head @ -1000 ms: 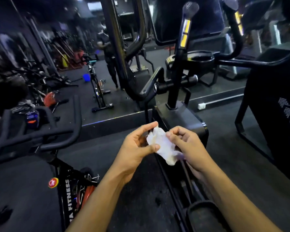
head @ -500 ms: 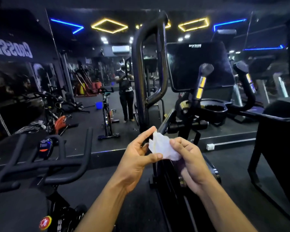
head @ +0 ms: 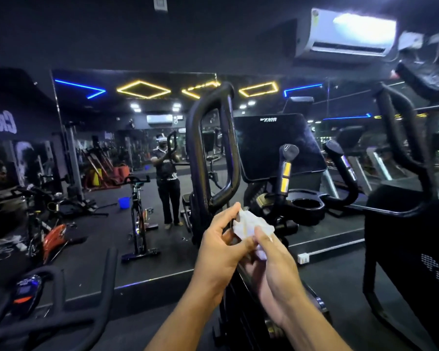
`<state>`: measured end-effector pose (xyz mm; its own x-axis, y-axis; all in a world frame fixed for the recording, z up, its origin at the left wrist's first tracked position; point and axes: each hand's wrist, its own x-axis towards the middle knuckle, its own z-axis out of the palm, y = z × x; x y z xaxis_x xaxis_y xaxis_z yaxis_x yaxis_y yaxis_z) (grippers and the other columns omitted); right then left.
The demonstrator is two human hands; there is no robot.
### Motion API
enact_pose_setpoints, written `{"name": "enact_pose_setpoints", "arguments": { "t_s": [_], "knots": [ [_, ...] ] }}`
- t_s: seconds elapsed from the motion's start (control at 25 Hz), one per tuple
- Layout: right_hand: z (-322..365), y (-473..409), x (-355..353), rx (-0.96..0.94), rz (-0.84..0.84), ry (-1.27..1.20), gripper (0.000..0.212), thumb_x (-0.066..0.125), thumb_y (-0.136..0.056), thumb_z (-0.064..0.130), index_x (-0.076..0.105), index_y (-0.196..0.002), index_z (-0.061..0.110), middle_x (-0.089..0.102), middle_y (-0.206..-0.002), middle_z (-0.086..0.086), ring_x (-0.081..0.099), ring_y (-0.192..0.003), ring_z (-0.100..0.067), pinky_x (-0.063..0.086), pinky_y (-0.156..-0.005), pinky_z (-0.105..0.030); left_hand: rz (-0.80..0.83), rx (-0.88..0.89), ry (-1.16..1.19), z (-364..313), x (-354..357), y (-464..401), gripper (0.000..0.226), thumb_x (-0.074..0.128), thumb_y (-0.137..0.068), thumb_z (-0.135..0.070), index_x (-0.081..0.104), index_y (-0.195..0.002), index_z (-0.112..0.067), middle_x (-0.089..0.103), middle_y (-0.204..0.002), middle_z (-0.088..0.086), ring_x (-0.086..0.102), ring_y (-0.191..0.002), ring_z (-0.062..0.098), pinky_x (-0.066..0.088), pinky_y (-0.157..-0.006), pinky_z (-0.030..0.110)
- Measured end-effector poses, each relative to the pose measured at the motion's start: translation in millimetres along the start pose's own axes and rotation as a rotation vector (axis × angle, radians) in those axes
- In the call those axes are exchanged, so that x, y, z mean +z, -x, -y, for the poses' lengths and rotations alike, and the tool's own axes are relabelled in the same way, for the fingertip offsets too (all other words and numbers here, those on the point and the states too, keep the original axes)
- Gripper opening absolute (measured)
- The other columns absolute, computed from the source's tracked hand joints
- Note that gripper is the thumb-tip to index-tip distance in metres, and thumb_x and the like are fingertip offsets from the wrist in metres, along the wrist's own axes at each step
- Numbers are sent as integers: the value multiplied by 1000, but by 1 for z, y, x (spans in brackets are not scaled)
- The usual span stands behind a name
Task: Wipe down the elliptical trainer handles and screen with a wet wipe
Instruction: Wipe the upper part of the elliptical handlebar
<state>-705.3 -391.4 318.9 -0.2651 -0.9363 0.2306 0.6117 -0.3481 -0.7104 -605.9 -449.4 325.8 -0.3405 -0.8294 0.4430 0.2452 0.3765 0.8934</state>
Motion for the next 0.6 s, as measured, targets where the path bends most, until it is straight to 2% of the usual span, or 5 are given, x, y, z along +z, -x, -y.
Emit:
{"name": "enact_pose_setpoints", "arguments": {
  "t_s": [0.12,0.24,0.32,0.48,0.6],
  "knots": [
    [11,-9,3,-77,-95,56,31,42,-108,20,64,-128,8,75,-116,-12,72,-110,-24,52,-99,-45,69,127,-207,-6,-2,-17,71,85,-84,-4,59,-143,-34,60,-143,-12,69,-118,7,59,-98,34],
    [26,-23,-2,-165,-148,92,31,40,-110,18,64,-126,7,74,-118,-12,70,-113,-29,54,-99,-50,-51,344,-521,-16,-11,-43,56,80,-90,-19,61,-139,-39,59,-134,-21,64,-112,-5,56,-92,21],
    [33,-33,-5,-239,-161,139,31,40,-110,17,64,-127,8,74,-119,-10,70,-113,-27,58,-93,-49,-130,469,-677,-18,-14,-63,48,77,-92,-24,62,-135,-39,58,-130,-23,60,-113,-6,54,-96,24],
    [44,-53,-10,-269,-189,121,29,41,-109,11,64,-127,11,74,-117,-12,73,-106,-30,59,-88,-49,-83,605,-815,-13,3,-91,42,65,-93,-33,62,-136,-34,57,-134,-19,57,-121,0,53,-103,37],
    [57,-77,-7,-273,-163,152,29,41,-109,10,67,-121,11,76,-112,-13,74,-102,-28,60,-87,-44,-342,749,-974,-23,-4,-117,52,63,-91,-37,56,-143,-30,50,-146,-10,47,-135,12,39,-113,40]
  ]
}}
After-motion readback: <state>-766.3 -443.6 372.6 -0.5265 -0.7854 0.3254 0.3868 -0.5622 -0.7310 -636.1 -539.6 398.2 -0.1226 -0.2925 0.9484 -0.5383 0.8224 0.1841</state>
